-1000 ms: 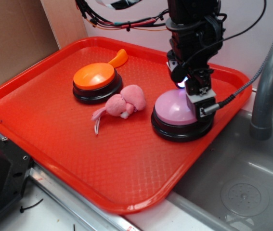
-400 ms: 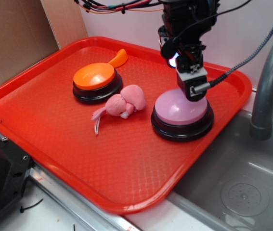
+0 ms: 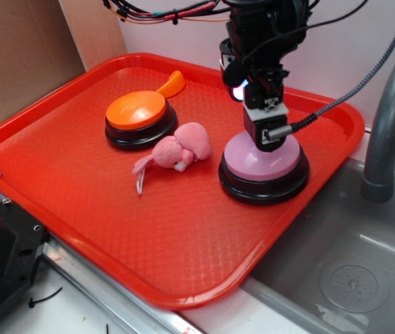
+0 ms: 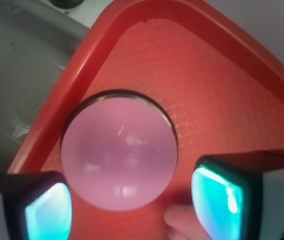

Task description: Push the pink button.

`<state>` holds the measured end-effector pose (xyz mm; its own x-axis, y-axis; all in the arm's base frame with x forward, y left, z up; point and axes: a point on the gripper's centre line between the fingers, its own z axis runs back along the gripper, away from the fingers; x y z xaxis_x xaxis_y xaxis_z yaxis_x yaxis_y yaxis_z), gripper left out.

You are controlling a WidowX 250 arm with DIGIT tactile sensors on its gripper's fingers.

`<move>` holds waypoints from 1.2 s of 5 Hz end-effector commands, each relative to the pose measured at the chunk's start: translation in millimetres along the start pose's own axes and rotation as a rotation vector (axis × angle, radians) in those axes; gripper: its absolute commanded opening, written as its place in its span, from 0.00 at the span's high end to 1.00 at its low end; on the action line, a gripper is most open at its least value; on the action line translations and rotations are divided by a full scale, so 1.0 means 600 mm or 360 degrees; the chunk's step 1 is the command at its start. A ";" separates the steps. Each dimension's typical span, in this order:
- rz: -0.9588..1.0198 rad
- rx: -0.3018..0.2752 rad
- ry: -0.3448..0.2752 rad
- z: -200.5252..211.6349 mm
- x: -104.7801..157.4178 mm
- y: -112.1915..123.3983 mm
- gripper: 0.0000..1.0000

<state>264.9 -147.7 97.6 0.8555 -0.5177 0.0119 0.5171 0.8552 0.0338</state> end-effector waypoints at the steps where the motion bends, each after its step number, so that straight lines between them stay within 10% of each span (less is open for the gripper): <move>1: 0.0029 -0.0002 -0.0141 0.071 0.005 -0.013 0.00; 6: 0.0066 0.0059 -0.0158 0.109 -0.010 -0.020 0.00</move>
<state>249.4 -147.1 128.8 0.8760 -0.4823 -0.0034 0.4812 0.8736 0.0724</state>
